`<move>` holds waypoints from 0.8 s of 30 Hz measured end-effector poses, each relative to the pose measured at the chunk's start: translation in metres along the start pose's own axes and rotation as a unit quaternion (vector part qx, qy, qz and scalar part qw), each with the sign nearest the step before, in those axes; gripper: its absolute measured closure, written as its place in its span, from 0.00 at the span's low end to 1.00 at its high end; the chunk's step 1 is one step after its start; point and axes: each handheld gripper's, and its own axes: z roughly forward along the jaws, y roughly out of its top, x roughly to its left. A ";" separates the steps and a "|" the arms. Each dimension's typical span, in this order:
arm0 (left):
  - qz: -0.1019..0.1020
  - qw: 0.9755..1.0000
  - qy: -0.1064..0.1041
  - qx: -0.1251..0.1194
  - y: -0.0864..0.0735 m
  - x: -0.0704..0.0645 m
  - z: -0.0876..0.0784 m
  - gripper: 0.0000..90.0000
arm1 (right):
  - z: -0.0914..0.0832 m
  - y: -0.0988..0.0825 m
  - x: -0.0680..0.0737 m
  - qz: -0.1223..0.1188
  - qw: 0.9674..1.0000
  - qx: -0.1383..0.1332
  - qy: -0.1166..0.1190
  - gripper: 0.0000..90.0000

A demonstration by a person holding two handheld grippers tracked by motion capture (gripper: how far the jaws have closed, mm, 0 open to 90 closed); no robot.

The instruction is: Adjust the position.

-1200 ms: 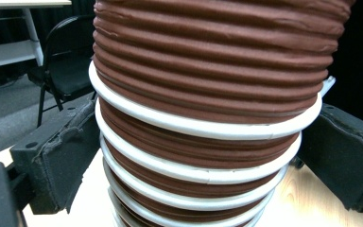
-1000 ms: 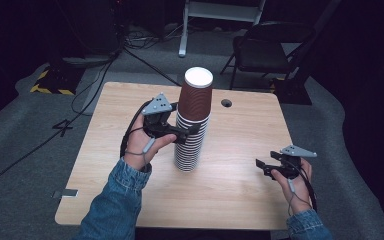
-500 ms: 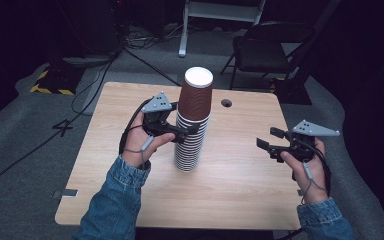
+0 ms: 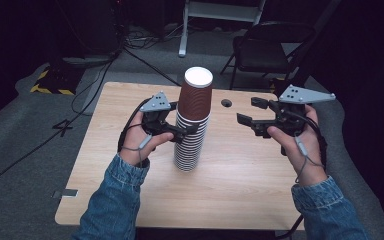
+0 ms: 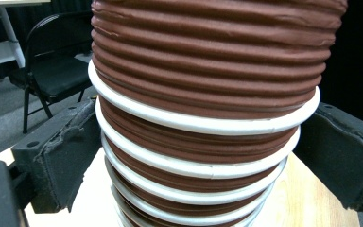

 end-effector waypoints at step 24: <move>-0.005 1.000 -0.002 0.000 -0.002 0.000 0.000 0.05 | 0.064 0.073 0.024 -0.030 0.994 0.069 0.082 0.19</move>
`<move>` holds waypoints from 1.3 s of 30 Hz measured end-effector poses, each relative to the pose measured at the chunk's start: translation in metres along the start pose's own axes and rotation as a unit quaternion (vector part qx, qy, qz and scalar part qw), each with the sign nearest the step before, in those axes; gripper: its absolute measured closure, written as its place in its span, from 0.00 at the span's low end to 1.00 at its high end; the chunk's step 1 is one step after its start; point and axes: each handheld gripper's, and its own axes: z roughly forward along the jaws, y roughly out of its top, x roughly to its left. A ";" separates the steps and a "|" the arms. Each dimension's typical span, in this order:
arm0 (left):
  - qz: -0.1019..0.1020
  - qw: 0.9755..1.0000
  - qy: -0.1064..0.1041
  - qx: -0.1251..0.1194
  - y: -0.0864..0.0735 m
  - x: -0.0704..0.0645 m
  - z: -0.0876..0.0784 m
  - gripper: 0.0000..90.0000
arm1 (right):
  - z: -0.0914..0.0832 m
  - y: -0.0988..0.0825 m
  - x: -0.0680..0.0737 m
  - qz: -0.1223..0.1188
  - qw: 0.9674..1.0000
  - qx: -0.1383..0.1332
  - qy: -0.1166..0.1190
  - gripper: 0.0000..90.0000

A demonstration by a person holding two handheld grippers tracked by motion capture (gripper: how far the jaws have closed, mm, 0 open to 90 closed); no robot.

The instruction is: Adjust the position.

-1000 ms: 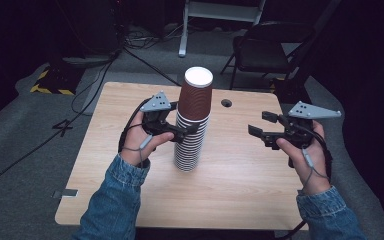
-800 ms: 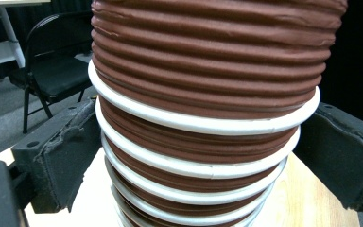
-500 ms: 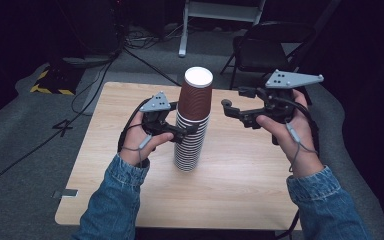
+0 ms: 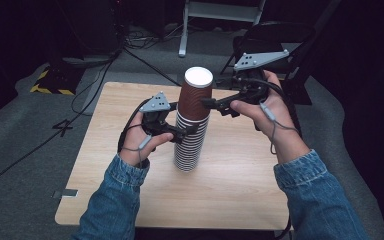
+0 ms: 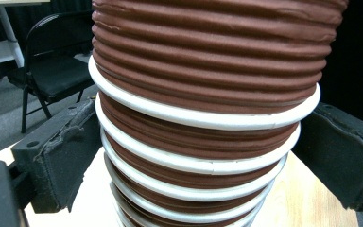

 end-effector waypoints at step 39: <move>0.005 1.000 0.008 -0.004 -0.003 -0.001 0.001 0.05 | 0.030 0.016 0.001 0.004 0.999 0.032 -0.012 0.22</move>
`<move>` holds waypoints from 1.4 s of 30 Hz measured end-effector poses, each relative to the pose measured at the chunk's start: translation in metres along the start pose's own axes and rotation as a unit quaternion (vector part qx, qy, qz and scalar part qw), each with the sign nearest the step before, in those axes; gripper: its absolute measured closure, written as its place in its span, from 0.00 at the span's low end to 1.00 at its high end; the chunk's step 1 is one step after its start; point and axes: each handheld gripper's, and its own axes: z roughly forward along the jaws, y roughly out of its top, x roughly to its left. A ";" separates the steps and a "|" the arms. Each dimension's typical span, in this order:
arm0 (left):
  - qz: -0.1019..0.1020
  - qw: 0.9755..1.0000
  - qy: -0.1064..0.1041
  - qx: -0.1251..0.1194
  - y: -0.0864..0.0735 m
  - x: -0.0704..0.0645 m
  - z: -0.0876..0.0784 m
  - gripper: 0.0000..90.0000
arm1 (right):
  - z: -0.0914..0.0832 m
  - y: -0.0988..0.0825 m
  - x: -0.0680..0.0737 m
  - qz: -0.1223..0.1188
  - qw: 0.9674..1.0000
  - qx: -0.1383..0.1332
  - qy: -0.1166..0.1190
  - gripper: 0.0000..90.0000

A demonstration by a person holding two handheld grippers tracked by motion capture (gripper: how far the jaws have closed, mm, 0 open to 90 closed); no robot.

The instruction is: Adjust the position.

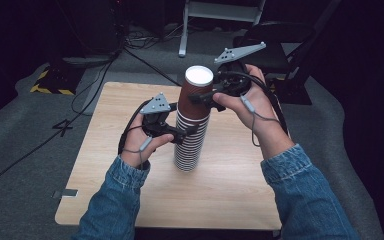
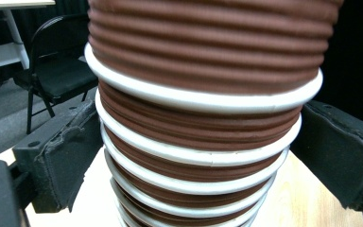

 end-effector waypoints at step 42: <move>0.004 1.000 -0.008 -0.015 0.001 0.001 -0.015 0.13 | -0.095 0.018 0.000 -0.001 0.991 -0.134 -0.014 0.23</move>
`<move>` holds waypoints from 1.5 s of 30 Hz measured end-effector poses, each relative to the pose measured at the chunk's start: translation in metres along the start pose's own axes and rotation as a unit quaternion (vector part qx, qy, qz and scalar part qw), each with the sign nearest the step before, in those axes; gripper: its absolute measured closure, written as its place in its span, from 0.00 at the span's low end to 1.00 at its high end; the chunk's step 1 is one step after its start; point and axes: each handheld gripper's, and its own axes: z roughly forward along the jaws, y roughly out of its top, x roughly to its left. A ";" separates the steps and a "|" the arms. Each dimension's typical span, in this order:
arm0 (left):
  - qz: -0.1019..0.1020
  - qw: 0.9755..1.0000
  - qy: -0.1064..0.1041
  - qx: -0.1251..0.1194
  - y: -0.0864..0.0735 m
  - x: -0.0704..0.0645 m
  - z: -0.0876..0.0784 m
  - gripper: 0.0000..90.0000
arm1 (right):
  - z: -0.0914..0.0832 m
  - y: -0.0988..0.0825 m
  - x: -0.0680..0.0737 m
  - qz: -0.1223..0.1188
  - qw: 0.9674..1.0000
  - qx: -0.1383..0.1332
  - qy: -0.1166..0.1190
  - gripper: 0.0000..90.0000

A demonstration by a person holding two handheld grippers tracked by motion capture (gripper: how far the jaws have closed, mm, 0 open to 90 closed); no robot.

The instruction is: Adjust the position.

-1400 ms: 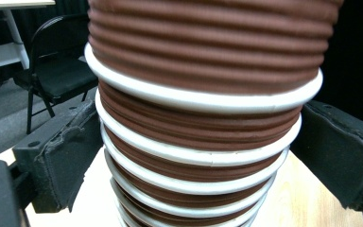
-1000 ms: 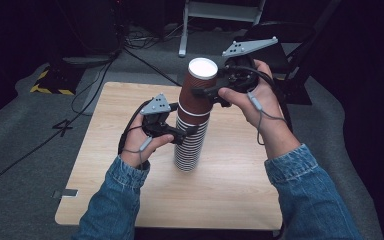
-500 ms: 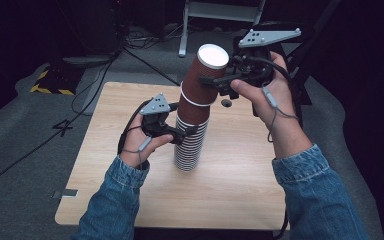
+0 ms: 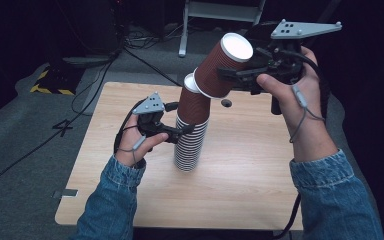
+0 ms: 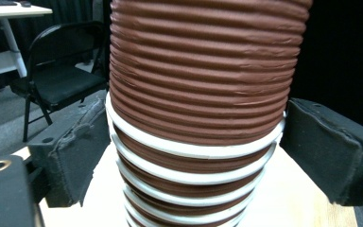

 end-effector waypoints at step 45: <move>0.020 0.994 -0.044 0.097 -0.054 -0.057 -0.026 0.23 | -0.104 -0.093 -0.027 0.031 0.997 -0.036 -0.061 0.22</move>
